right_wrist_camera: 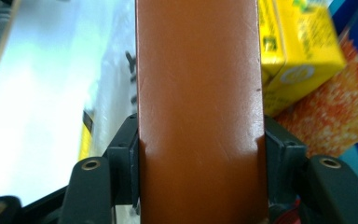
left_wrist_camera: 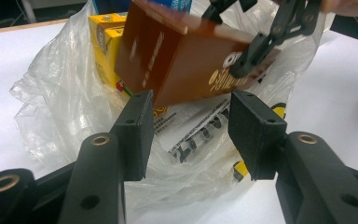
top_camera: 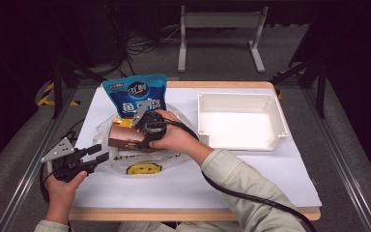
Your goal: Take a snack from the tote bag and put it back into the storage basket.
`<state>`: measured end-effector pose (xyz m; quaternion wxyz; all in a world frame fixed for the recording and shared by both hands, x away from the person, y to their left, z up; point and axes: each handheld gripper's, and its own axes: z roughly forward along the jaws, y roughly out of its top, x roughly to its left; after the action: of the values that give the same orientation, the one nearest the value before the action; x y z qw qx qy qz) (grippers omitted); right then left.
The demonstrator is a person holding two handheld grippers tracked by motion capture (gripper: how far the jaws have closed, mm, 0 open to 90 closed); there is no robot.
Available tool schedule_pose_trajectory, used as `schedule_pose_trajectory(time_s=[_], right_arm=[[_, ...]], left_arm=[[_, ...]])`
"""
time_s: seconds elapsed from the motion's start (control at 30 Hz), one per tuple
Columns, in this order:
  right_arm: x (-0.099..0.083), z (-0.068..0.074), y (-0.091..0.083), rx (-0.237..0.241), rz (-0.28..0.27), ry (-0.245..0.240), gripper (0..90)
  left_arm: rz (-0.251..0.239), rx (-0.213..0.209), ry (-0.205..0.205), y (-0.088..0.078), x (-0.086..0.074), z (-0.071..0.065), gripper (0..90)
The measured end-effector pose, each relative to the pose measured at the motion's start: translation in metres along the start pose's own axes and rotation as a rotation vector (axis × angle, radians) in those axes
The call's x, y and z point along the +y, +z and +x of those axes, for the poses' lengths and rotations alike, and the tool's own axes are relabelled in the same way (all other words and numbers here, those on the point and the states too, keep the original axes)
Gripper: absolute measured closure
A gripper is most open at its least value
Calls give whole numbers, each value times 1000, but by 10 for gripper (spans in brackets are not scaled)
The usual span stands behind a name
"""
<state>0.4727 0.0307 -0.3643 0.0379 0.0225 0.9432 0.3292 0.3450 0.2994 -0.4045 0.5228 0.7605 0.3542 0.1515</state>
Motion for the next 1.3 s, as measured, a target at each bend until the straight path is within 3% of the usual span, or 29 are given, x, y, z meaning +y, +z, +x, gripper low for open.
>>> schedule_pose_trajectory(time_s=[0.13, 0.47, 0.97, 1.3], right_arm=[[7, 3, -6, 9, -35, -6, 426], [21, 10, -19, 11, -53, -21, 426], [30, 17, -53, 11, -98, -41, 426], [27, 16, -77, 5, -104, -27, 427]], left_arm=[[1, 2, -1, -1, 0, 0, 511], [-7, 2, 0, -2, 0, 0, 510], [-7, -3, -2, 2, 1, 1, 495], [-8, -14, -2, 7, 4, 3, 477]])
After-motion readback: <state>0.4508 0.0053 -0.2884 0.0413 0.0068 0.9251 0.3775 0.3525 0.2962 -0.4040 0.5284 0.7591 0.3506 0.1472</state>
